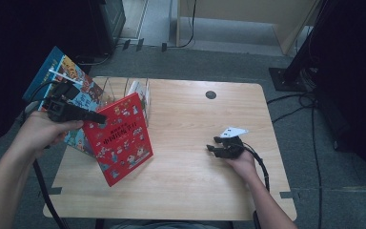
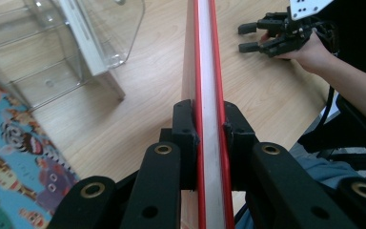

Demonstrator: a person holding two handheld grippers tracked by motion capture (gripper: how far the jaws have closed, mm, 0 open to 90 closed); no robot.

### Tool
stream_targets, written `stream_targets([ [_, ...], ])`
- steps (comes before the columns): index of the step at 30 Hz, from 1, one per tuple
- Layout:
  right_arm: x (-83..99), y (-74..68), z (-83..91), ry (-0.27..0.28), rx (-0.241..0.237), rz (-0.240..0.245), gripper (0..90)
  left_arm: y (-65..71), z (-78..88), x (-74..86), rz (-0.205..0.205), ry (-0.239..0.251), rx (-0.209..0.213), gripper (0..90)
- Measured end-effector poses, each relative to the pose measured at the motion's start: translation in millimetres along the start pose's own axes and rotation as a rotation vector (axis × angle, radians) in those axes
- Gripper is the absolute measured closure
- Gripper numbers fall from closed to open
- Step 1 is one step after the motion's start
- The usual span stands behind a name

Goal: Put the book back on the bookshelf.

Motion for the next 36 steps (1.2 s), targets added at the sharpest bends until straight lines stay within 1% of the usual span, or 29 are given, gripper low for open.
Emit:
stream_targets([
  [2,0.2,-1.9,-0.7,0.001,0.011,0.013,46.2,-3.7,2.6,1.9,0.008,0.004,-0.007,80.2],
  [5,0.3,-2.7,-0.9,0.002,0.014,0.008,46.0,-11.4,7.6,5.0,0.029,0.007,-0.019,80.2],
  [9,0.6,-2.8,-1.0,0.005,0.014,0.008,45.9,-23.8,14.1,8.8,0.067,0.028,-0.036,80.2],
  [11,0.8,-2.7,-1.0,0.006,0.015,0.011,45.9,-28.5,17.2,10.4,0.08,0.037,-0.05,80.2],
  [17,0.9,-2.7,-1.0,0.007,0.014,0.012,45.7,-40.6,26.3,13.7,0.118,0.056,-0.073,80.1],
  [20,0.9,-2.7,-1.0,0.006,0.015,0.012,45.7,-48.6,30.1,13.7,0.147,0.071,-0.069,80.0],
  [21,0.8,-2.8,-1.1,0.007,0.016,0.012,45.7,-49.6,30.8,13.4,0.156,0.077,-0.067,80.0],
  [24,0.8,-2.9,-1.0,0.006,0.016,0.013,45.7,-49.9,32.9,11.7,0.153,0.084,-0.054,80.2],
  [26,0.7,-3.0,-0.9,0.005,0.018,0.014,45.5,-49.3,37.1,12.7,0.151,0.088,-0.053,80.1],
  [29,1.2,-3.0,-0.5,0.004,0.015,0.012,45.4,-50.2,44.7,15.7,0.157,0.086,-0.052,80.1],
  [32,1.2,-3.1,-0.6,0.004,0.017,0.013,45.4,-51.3,51.3,20.5,0.158,0.084,-0.069,80.1],
  [36,1.2,-3.4,-0.5,0.004,0.018,0.011,45.4,-57.5,56.6,24.8,0.184,0.094,-0.107,80.0],
])
Point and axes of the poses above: each handheld gripper's, and its own axes: z roughly backward along the jaws, x roughly out of its underside, y roughly to its right, the point moved 1 cm from there along -z, roughly forward along the jaws, and after that the axes turned 1 degree about z, right-handed, at the moved point
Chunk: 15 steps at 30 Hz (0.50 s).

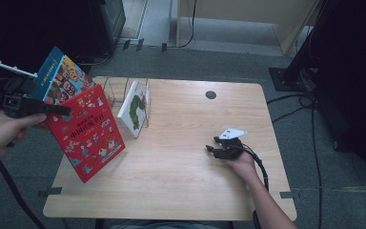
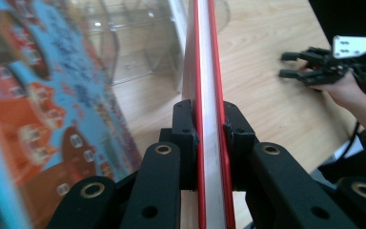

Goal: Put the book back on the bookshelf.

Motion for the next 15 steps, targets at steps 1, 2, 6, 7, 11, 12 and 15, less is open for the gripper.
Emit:
stream_targets([
  [1,0.0,0.0,0.0,0.0,0.0,0.0,45.4,-1.8,-0.3,-0.6,0.014,0.01,-0.012,80.1],
  [2,0.0,0.0,0.0,0.0,0.0,0.0,45.4,-2.9,-0.7,-1.3,0.015,0.012,-0.019,80.0],
  [6,0.0,0.0,-0.1,0.001,0.001,0.0,45.4,-6.1,-6.9,-9.1,0.039,0.031,-0.047,80.0],
  [7,0.0,0.0,-0.1,0.001,0.001,0.001,45.4,-5.2,-9.4,-12.3,0.041,0.032,-0.057,80.0],
  [11,0.0,-0.2,0.0,0.001,0.001,-0.001,45.4,-4.5,-16.9,-23.5,0.048,0.044,-0.08,80.0],
  [12,0.0,-0.1,-0.1,0.002,0.001,0.0,45.4,-4.3,-18.8,-26.1,0.049,0.048,-0.087,80.0],
  [15,0.0,-0.1,0.0,0.002,0.001,0.0,45.4,-4.5,-23.2,-32.9,0.051,0.062,-0.102,80.0],
])
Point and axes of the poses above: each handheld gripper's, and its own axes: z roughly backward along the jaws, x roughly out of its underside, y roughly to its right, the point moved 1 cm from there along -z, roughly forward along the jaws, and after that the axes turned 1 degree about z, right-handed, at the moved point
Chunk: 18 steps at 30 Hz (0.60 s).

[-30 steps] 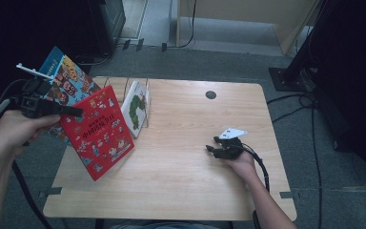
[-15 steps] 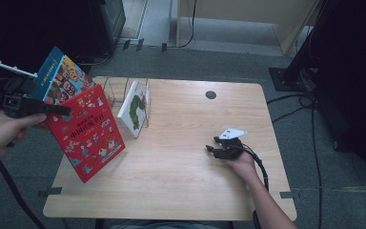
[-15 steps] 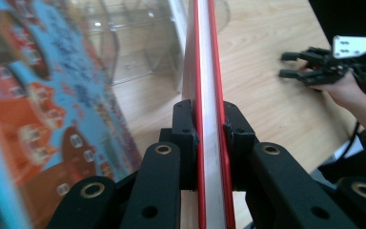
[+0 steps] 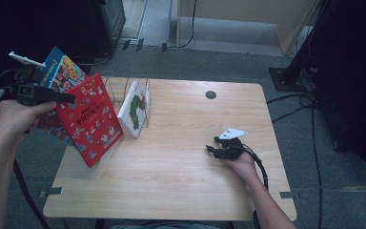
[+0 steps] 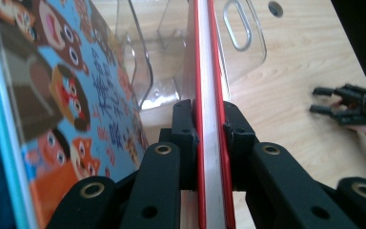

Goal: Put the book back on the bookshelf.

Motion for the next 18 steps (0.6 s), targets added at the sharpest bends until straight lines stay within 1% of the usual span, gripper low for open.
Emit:
stream_targets([
  [5,0.0,0.0,0.0,0.0,0.0,0.0,45.4,0.5,-6.3,-10.8,0.007,0.046,-0.017,80.1],
  [7,0.0,0.0,0.0,0.0,0.0,0.0,45.4,0.2,-8.8,-14.3,0.007,0.054,-0.019,80.1],
  [9,0.0,-0.1,0.0,0.0,0.001,0.0,45.4,-0.5,-12.4,-18.3,0.018,0.064,-0.022,80.0],
  [11,0.1,-0.1,0.0,0.0,0.001,0.0,45.4,-1.5,-17.6,-21.5,0.019,0.077,-0.021,80.0],
  [12,0.1,-0.6,0.1,-0.001,0.002,-0.001,45.4,-1.3,-19.7,-22.2,0.017,0.084,-0.027,80.1],
  [15,0.2,-0.9,0.3,0.001,0.007,0.001,45.5,-1.5,-26.7,-22.8,0.008,0.08,-0.041,80.0],
  [16,0.2,-1.0,0.3,0.001,0.007,0.0,45.4,-1.7,-28.9,-22.7,0.009,0.075,-0.045,80.0],
  [17,0.2,-1.0,0.3,0.001,0.008,0.001,45.4,-2.5,-28.8,-22.6,0.014,0.083,-0.043,80.0],
  [18,0.3,-1.1,0.3,0.002,0.008,0.0,45.5,-3.4,-29.0,-22.6,0.018,0.079,-0.041,79.9],
])
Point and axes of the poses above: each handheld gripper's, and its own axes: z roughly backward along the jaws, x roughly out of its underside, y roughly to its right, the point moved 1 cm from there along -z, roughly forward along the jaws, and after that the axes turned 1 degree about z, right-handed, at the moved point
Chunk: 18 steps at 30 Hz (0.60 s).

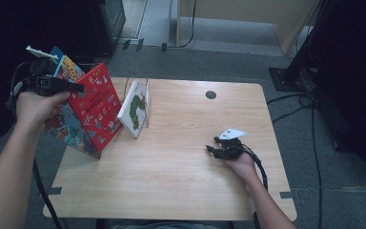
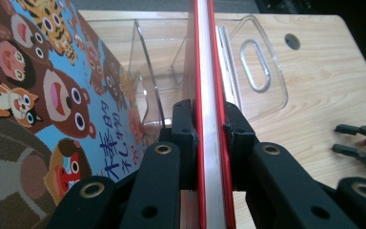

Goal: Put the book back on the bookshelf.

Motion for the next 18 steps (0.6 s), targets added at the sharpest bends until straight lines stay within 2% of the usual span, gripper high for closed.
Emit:
stream_targets([
  [3,0.3,-0.1,0.3,0.0,0.0,0.0,45.6,-1.3,0.0,0.1,-0.005,-0.016,0.005,79.8],
  [9,0.4,-0.6,0.5,-0.002,-0.002,-0.004,45.7,0.9,0.2,-2.3,-0.038,-0.113,0.015,78.1],
  [11,0.4,-0.5,0.5,-0.002,-0.002,-0.003,45.8,3.3,-0.7,-2.9,-0.063,-0.145,0.005,77.7],
  [14,0.4,-0.1,0.4,0.0,-0.002,-0.001,45.8,5.8,-5.9,-3.0,-0.076,-0.199,0.02,76.0],
  [16,0.4,-0.1,0.4,0.0,-0.002,-0.001,45.9,7.5,-7.6,-3.2,-0.091,-0.199,0.005,76.7],
  [18,0.4,-0.2,0.4,0.0,-0.002,-0.001,45.9,7.4,-8.9,-4.0,-0.087,-0.207,0.021,76.1],
])
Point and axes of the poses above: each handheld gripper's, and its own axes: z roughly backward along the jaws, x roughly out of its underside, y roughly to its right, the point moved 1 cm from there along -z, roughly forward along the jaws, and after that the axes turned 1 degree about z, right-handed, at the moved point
